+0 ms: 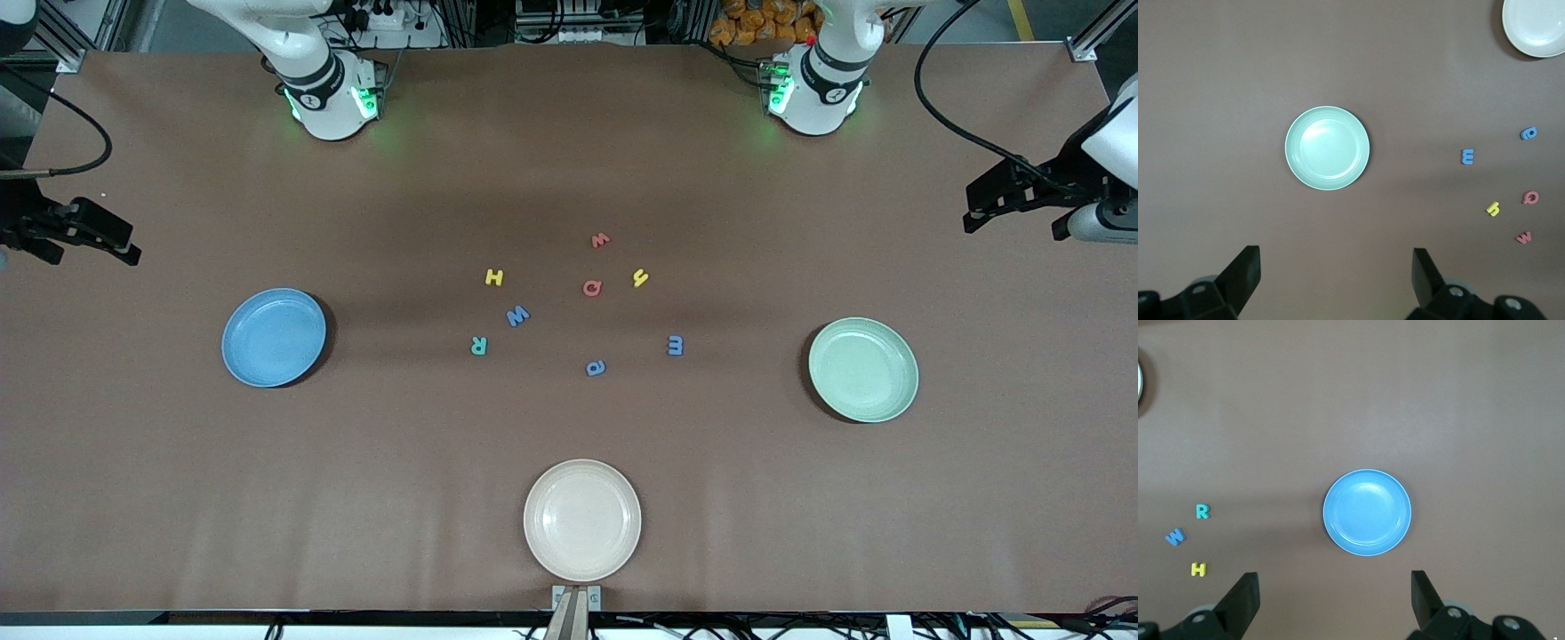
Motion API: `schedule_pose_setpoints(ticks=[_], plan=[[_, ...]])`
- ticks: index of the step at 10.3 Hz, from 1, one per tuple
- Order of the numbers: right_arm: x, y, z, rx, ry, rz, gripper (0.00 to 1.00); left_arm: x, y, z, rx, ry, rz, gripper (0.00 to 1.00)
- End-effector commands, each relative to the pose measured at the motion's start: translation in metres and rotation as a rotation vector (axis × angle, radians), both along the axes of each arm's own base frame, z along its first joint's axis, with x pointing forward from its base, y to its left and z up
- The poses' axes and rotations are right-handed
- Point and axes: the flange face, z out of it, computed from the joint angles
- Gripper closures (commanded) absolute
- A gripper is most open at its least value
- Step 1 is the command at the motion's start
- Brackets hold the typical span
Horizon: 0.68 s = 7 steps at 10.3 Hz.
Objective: Sort uppercase to blue plate, lowercase to green plate
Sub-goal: 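Move the left gripper to the blue e while the right gripper approaches H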
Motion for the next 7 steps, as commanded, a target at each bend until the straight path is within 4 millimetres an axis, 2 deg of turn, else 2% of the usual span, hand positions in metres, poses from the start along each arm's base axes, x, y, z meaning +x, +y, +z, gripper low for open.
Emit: schedule_pose_setpoints(ticks=[1, 4, 5, 6, 7], plan=[[-0.007, -0.012, 0.008, -0.005, -0.003, -0.019, 0.0, -0.005, 0.0, 0.003, 0.017, -0.004, 0.012, 0.0], [-0.008, -0.005, 0.008, -0.017, 0.001, -0.006, 0.0, 0.001, -0.001, -0.011, 0.021, 0.021, -0.01, 0.0], [-0.008, -0.005, 0.006, -0.017, 0.005, -0.006, 0.0, 0.004, -0.005, -0.023, 0.019, 0.045, -0.016, 0.0], [-0.009, -0.004, 0.007, -0.017, 0.008, -0.005, 0.0, 0.002, -0.02, -0.048, 0.016, 0.079, -0.02, 0.0], [-0.009, -0.003, 0.006, -0.017, 0.01, -0.003, 0.0, 0.003, -0.03, -0.064, 0.013, 0.065, -0.035, 0.0]])
